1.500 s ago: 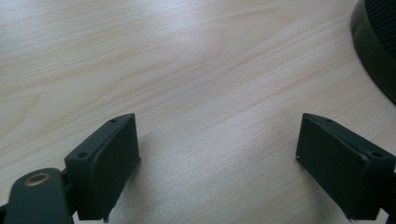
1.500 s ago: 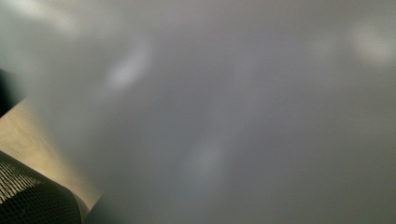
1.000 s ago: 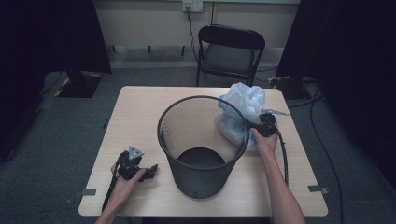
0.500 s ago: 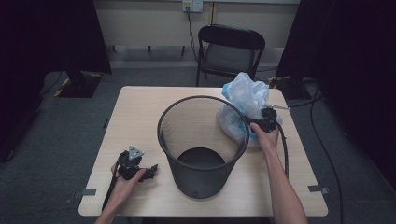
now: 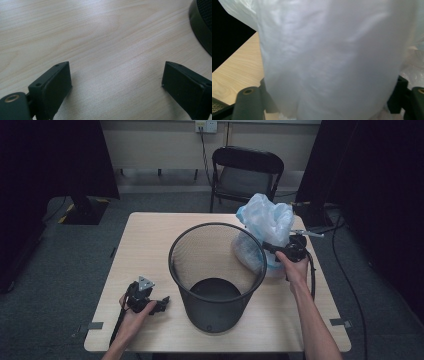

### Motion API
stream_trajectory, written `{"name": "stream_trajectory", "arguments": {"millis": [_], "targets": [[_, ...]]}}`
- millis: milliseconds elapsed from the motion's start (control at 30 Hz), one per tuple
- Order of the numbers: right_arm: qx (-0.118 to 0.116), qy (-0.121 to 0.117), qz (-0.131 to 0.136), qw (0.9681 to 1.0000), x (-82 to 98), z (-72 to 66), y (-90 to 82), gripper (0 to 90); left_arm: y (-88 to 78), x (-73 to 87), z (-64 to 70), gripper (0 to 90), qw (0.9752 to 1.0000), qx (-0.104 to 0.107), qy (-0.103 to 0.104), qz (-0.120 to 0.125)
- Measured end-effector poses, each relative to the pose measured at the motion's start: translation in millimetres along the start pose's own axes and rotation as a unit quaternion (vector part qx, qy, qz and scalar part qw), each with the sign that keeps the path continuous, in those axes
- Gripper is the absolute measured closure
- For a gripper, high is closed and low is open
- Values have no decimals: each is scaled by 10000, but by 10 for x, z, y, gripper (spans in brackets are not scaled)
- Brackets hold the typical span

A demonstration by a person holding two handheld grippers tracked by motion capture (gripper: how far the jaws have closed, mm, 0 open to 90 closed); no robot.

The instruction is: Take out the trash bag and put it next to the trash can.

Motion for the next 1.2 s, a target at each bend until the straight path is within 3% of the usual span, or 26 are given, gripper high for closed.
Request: {"name": "stream_trajectory", "arguments": {"millis": [600, 833, 1200], "targets": [[-129, -203, 231, 9994, -87, -62, -486, 196, 0, 0, 0, 82, 10000, -2, -3, 0], [-111, -378, 252, 9989, 12, -125, -647, 169, 0, 0, 0, 82, 10000, -4, -2, 0], [-115, -457, 304, 9984, 187, -127, -894, 196, -1, 0, 2, 82, 10000, -17, -11, 1]]}}
Point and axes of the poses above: each handheld gripper's, and its own axes: y roughly forward along the jaws, x roughly out of its underside, z roughly to its right, the point moved 7 cm from there along y, roughly forward along the jaws, and after that the axes turned 6 degrees about z, right-handed, at the moved point
